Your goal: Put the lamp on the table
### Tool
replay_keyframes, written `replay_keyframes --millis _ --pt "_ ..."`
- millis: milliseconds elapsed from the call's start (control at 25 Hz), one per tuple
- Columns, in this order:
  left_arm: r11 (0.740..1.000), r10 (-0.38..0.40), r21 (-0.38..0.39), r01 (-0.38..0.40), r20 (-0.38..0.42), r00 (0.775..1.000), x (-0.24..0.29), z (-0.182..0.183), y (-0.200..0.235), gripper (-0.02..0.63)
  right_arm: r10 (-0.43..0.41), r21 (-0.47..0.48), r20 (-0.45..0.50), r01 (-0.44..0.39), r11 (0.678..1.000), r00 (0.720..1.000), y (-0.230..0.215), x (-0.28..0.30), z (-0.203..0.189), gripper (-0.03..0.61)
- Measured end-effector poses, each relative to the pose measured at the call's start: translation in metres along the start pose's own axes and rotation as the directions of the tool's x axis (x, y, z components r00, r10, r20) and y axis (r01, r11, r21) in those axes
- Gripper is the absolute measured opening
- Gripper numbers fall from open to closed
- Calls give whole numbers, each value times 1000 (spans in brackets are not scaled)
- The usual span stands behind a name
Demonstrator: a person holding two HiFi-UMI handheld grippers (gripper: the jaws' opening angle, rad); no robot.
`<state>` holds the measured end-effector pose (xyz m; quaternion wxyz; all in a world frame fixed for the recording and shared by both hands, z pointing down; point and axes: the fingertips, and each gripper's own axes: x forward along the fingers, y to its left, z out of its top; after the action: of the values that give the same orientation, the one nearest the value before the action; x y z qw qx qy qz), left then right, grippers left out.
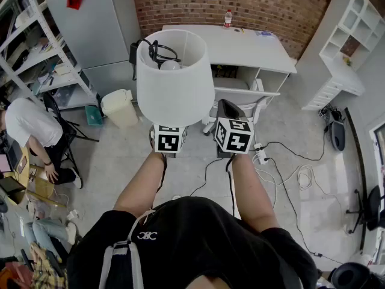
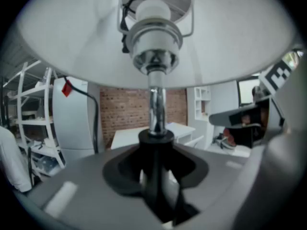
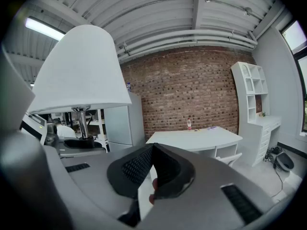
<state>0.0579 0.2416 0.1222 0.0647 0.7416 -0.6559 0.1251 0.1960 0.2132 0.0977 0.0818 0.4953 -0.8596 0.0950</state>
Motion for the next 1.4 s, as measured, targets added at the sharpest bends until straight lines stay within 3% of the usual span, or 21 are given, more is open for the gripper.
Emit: replay_keyframes --millis 320,720,1000,1400 --pt "1000 -16 2 16 0 1000 11 -9 32 135 -25 48 1 25 999 1000 12 21 -6 -3" --pt "999 -44 -1 44 6 999 34 -21 63 137 -70 5 -8 70 998 998 20 54 -11 -3" --pt "998 -63 0 63 9 998 34 -25 91 137 -111 26 -13 111 993 994 25 63 -18 -2" --pt "999 -48 1 48 -13 999 81 -21 107 137 -76 59 -16 77 995 997 4 121 -10 -2"
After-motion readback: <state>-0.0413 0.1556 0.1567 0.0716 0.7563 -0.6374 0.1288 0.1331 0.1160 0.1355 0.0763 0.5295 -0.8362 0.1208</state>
